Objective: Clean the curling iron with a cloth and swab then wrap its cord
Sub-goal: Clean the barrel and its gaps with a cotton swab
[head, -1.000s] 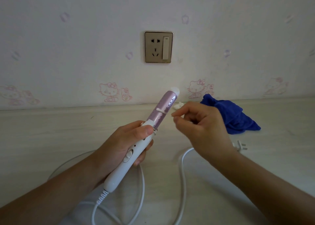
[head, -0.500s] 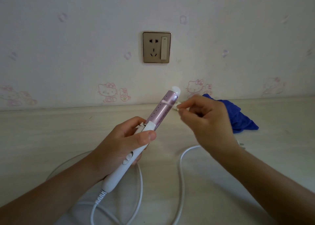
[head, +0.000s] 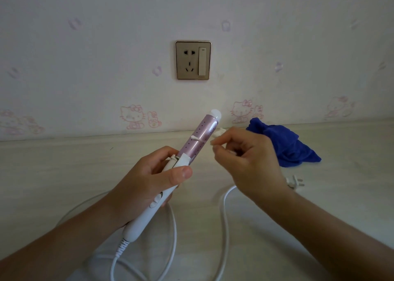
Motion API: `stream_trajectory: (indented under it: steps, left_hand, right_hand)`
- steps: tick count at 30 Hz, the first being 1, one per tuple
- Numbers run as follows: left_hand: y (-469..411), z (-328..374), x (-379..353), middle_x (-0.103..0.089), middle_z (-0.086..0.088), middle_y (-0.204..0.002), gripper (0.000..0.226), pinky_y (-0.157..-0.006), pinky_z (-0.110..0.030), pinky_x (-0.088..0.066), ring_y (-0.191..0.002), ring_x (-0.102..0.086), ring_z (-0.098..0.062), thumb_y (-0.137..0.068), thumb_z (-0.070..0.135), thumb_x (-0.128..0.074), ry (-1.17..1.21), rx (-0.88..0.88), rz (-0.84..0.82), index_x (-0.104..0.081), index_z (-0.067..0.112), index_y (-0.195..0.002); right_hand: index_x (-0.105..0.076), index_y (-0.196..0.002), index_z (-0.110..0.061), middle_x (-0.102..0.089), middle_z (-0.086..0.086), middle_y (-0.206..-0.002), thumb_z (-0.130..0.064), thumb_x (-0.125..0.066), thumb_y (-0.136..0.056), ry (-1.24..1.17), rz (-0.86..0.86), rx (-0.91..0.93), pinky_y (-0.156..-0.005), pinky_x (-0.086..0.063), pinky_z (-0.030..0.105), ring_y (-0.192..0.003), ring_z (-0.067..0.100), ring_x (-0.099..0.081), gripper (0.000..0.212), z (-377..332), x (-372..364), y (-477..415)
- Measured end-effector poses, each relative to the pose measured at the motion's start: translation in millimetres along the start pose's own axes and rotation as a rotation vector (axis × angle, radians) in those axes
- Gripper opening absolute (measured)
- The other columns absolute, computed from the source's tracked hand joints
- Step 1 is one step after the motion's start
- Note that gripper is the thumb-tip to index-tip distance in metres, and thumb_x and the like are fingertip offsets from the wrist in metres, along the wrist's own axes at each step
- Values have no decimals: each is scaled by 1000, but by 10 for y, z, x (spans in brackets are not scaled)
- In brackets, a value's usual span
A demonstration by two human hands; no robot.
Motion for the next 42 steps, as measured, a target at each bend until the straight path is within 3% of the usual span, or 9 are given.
stream_trajectory:
  steps: [4,9,13,16,20,25,30,35,42]
  left_hand:
    - [2,5,-12,-56,-7,-70,37,-46,-28,-44,-50,-49,-15,-76,48,-75,-2,-2,-9,-68,22,-101]
    - [10,20,-14,-57,-2,-66,35,-46,-28,-44,-50,-51,-15,-74,48,-75,-12,5,-5,-68,25,-99]
    - [19,18,-42,-59,4,-59,34,-44,-27,-47,-46,-54,-15,-73,45,-76,10,10,-24,-67,29,-102]
    - [34,8,-55,-60,-1,-58,39,-41,-27,-45,-42,-50,-14,-73,45,-78,23,54,-22,-64,31,-106]
    - [36,36,-72,-72,-18,-86,34,-40,-27,-40,-42,-46,-17,-76,47,-71,47,68,-45,-63,30,-105]
    - [21,32,-52,-65,-18,-77,35,-40,-25,-39,-41,-46,-21,-88,48,-57,124,60,-7,-66,15,-95]
    - [12,61,-16,-62,-8,-75,33,-41,-28,-39,-43,-45,-21,-81,42,-70,120,4,6,-67,20,-106]
    - [3,119,48,-63,-7,-75,43,-43,-29,-41,-43,-46,-20,-77,43,-75,87,-11,62,-66,23,-114]
    - [48,204,-52,-63,1,-64,41,-42,-30,-42,-46,-48,-18,-74,47,-80,-27,-40,46,-66,33,-109]
  right_hand:
    - [-73,-80,-16,-55,18,-57,-5,-69,-89,15,161,-34,-49,-42,27,-49,18,-43,15,53,229,-168]
    - [-72,-80,-21,-52,10,-52,-5,-71,-91,17,32,-7,-46,-40,19,-45,9,-40,19,2,42,-25]
    - [-72,-78,-20,-50,6,-49,-5,-70,-90,-18,115,-37,-46,-39,18,-45,9,-40,20,61,164,-123]
    - [-72,-78,-21,-50,8,-49,-4,-71,-90,-2,23,-3,-46,-38,21,-44,9,-39,21,11,34,-21]
    - [-72,-78,-21,-49,7,-49,-4,-71,-91,-1,46,-25,-47,-39,22,-45,11,-40,22,37,68,-58]
    - [-73,-79,-24,-53,6,-51,-12,-72,-89,20,-9,-12,-48,-40,19,-44,6,-41,16,15,-32,17]
    - [-73,-78,-21,-52,12,-52,-5,-72,-89,-15,62,-33,-48,-40,22,-46,11,-41,20,50,74,-57]
    - [-74,-83,-22,-55,5,-53,-11,-72,-90,39,-74,10,-49,-40,15,-44,4,-43,14,-24,-89,72]
    - [-73,-80,-26,-53,4,-51,-17,-69,-88,-26,-51,11,-47,-38,18,-44,5,-41,13,-43,-81,65]
Point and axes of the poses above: each hand's wrist, its own y-axis away from the middle knuckle, its own x-axis out of the back of the hand, z = x × y, the point moved 3 cm from there along -y, towards the middle knuckle
